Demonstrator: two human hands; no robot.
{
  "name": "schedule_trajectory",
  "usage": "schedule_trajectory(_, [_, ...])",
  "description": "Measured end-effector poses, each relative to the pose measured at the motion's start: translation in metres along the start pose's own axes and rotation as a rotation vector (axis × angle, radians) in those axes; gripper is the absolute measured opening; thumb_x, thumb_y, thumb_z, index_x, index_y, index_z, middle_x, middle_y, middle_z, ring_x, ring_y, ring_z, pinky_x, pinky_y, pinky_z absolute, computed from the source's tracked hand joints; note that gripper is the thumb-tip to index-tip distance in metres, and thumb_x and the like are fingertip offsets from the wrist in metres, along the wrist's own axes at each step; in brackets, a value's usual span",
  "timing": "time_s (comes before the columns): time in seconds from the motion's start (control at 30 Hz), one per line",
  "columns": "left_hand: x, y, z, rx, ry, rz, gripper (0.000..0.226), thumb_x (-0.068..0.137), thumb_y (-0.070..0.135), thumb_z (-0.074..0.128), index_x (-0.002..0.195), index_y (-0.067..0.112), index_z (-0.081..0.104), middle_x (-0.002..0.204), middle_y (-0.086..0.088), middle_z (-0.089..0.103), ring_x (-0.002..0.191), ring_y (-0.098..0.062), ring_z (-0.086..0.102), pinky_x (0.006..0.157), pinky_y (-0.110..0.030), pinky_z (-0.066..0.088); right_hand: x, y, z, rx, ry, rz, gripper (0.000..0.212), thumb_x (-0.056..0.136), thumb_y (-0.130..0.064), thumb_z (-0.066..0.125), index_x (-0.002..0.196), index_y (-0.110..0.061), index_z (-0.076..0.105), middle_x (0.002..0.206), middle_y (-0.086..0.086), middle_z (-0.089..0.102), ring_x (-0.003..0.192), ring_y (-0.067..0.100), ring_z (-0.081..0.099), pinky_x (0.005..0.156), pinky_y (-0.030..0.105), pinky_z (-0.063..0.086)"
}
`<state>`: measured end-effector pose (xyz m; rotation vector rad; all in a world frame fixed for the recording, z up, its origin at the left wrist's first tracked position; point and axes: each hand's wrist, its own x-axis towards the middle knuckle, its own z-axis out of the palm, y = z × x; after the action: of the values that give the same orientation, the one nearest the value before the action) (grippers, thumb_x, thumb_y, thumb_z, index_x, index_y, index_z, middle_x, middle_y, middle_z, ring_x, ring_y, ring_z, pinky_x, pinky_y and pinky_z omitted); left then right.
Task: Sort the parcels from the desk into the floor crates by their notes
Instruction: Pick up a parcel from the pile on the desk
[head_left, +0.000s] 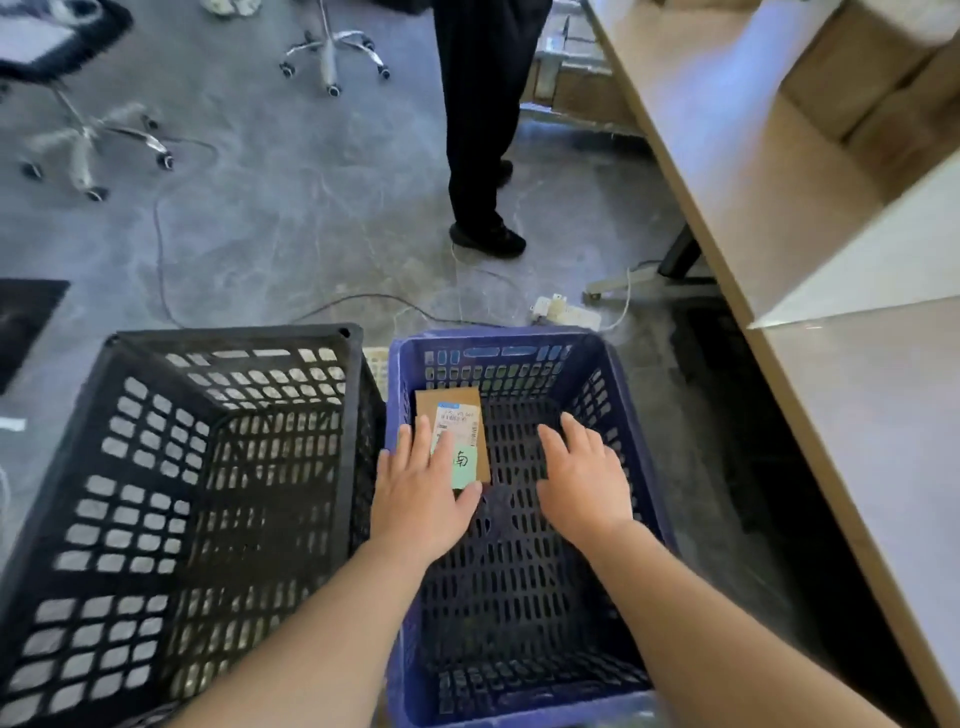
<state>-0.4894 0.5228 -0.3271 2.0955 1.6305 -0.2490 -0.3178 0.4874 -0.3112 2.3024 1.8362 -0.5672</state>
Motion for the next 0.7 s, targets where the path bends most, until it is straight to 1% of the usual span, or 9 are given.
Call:
schedule_trajectory(0.13, [-0.047, 0.009, -0.043, 0.095, 0.021, 0.068, 0.081, 0.096, 0.062, 0.028, 0.155, 0.019, -0.008, 0.160, -0.009, -0.020, 0.148, -0.026, -0.018, 0.120, -0.047, -0.007, -0.059, -0.005, -0.048, -0.051, 0.084, 0.067, 0.076, 0.098, -0.038, 0.049, 0.155, -0.023, 0.001, 0.162, 0.009, -0.002, 0.148, 0.027, 0.006, 0.120, 0.041, 0.011])
schedule_trajectory(0.23, [-0.079, 0.026, -0.070, 0.158, 0.035, 0.183, 0.083, 0.096, 0.064, 0.027, 0.154, 0.020, -0.013, 0.160, -0.009, -0.022, 0.147, -0.027, -0.020, 0.119, -0.047, -0.009, -0.103, -0.009, -0.075, -0.095, 0.129, 0.116, 0.083, 0.096, -0.047, 0.051, 0.154, -0.028, -0.005, 0.162, 0.009, -0.006, 0.149, 0.028, 0.000, 0.120, 0.046, 0.006])
schedule_trajectory(0.37, [-0.109, 0.051, -0.099, 0.245, 0.083, 0.340, 0.082, 0.096, 0.065, 0.023, 0.152, 0.021, -0.018, 0.158, -0.009, -0.025, 0.146, -0.028, -0.024, 0.118, -0.048, -0.013, -0.152, -0.008, -0.105, -0.096, 0.168, 0.203, 0.085, 0.095, -0.051, 0.050, 0.154, -0.030, -0.007, 0.162, 0.008, -0.008, 0.149, 0.027, -0.005, 0.120, 0.049, 0.000])
schedule_trajectory(0.53, [-0.140, 0.087, -0.117, 0.313, 0.146, 0.464, 0.081, 0.096, 0.065, 0.021, 0.152, 0.020, -0.019, 0.158, -0.011, -0.026, 0.145, -0.029, -0.025, 0.118, -0.050, -0.013, -0.213, 0.008, -0.130, -0.084, 0.254, 0.316, 0.088, 0.093, -0.052, 0.052, 0.154, -0.028, -0.008, 0.162, 0.007, -0.005, 0.149, 0.028, -0.002, 0.119, 0.052, 0.004])
schedule_trajectory(0.7, [-0.185, 0.140, -0.118, 0.320, 0.248, 0.598, 0.083, 0.095, 0.066, 0.022, 0.152, 0.020, -0.017, 0.159, -0.014, -0.023, 0.146, -0.031, -0.023, 0.118, -0.052, -0.011, -0.281, 0.049, -0.150, -0.133, 0.319, 0.394, 0.086, 0.092, -0.056, 0.050, 0.154, -0.031, -0.003, 0.162, 0.005, -0.005, 0.148, 0.027, 0.003, 0.117, 0.053, 0.009])
